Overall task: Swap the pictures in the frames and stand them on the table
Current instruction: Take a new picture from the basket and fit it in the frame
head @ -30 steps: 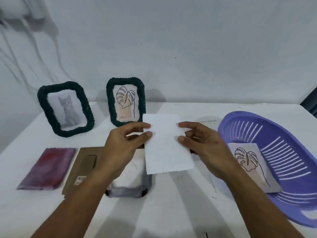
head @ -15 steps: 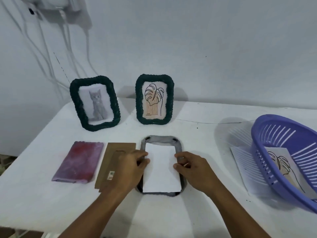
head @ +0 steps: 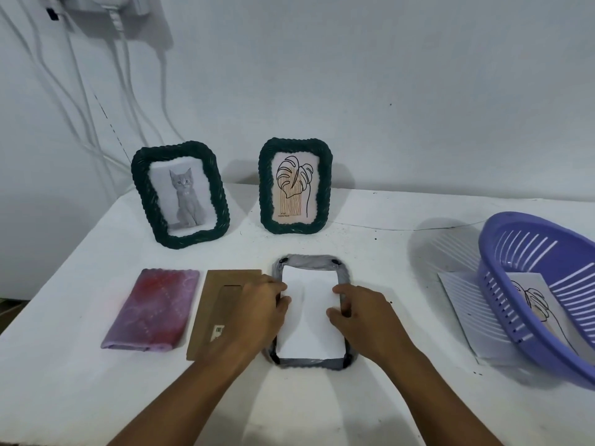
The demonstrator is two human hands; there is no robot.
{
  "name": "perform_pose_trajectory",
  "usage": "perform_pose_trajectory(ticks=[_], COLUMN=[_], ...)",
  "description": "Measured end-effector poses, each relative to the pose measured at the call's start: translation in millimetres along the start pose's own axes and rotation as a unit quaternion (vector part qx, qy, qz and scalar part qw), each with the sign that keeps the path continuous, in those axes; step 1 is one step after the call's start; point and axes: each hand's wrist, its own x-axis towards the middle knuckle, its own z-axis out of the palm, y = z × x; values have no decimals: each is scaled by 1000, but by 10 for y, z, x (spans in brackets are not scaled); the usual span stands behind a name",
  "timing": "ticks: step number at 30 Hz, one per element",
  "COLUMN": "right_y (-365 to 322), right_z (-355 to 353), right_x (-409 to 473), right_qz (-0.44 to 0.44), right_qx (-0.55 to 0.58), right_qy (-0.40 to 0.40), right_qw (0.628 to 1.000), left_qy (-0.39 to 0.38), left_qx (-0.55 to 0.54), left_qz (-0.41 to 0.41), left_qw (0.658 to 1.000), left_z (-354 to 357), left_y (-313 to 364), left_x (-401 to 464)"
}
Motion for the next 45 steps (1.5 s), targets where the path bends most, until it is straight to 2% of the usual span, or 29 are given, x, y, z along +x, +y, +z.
perform_pose_trajectory(ticks=[8,22,45], right_y=[-40,-89,-44], right_z=[-13,-19,7], right_x=[37,67,84], right_qz=[-7,-27,-24], right_qx=[-60,-105,-91], right_qy=[13,27,44], right_qw=[998,994,995], left_qy=[9,15,1], left_qx=[40,65,54], left_qz=[30,26,28], left_qw=[999,997,998], left_z=[65,75,74], left_y=[-49,-78,-66], left_x=[80,111,119])
